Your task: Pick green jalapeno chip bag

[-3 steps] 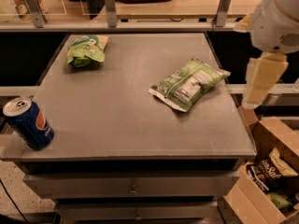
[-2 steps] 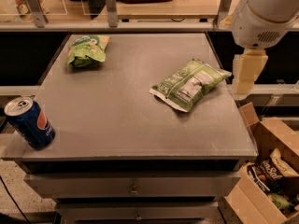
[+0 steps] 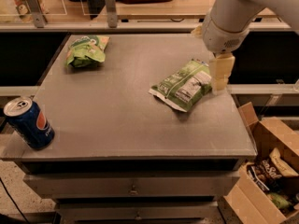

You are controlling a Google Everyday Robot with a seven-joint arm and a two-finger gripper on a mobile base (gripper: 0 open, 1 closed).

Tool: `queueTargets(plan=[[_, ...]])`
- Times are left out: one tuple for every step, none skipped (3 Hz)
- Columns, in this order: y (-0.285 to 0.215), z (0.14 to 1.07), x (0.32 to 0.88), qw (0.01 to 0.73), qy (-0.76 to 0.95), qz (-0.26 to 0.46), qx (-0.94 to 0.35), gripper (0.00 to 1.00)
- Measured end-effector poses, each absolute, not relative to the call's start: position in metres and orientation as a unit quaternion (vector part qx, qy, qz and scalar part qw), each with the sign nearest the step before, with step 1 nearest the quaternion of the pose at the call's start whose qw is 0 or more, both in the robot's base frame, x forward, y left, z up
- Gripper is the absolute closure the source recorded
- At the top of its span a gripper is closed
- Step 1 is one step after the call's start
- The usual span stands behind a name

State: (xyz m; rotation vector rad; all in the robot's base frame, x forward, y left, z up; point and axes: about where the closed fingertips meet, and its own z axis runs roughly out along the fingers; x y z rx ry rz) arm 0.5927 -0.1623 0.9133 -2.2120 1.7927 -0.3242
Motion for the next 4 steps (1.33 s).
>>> queueTargets(plan=[[-0.14,0.882,0.615,0.136,0.581,-0.098,-0.796,0.0],[-0.129,0.85,0.627,0.125,0.565,-0.08,-0.812,0.06],[-0.123,0.826,0.631,0.114,0.557,-0.063,-0.82,0.24],[-0.123,0.826,0.629,0.111,0.555,-0.058,-0.823,0.48]])
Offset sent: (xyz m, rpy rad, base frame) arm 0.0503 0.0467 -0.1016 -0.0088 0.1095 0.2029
